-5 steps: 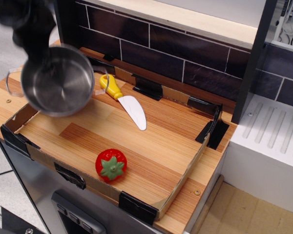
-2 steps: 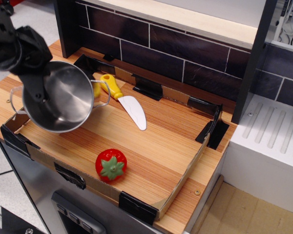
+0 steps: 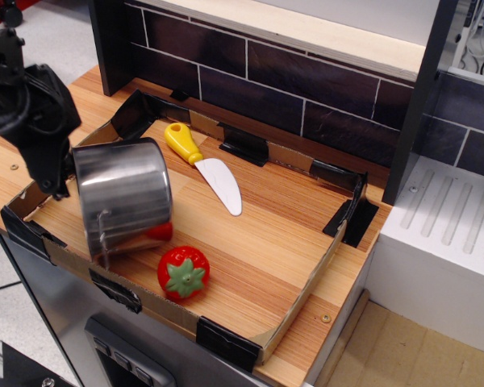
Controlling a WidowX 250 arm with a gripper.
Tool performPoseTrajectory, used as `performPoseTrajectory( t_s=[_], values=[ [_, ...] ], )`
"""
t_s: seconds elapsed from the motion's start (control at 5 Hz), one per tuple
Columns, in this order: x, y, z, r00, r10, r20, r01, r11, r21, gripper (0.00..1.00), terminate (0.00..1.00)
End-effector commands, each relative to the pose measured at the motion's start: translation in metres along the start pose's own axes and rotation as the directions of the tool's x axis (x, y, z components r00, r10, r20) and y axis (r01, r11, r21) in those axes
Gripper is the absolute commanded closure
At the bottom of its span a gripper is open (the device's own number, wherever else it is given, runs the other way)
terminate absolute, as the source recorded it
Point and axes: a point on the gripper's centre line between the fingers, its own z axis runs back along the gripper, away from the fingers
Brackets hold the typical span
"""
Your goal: Topple metal pot
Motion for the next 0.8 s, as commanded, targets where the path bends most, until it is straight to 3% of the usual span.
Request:
performPoseTrajectory(
  t_s=[0.0, 0.2, 0.6],
  values=[
    [-0.008, 0.041, 0.026, 0.998, 0.062, 0.032, -0.063, 0.997, 0.049, 0.0, 0.0],
    [-0.011, 0.06, 0.036, 0.994, 0.1, 0.039, -0.101, 0.994, 0.032, 0.0, 0.0],
    [-0.006, 0.095, 0.066, 0.986, 0.164, 0.009, -0.163, 0.983, -0.086, 0.0, 0.0]
  ],
)
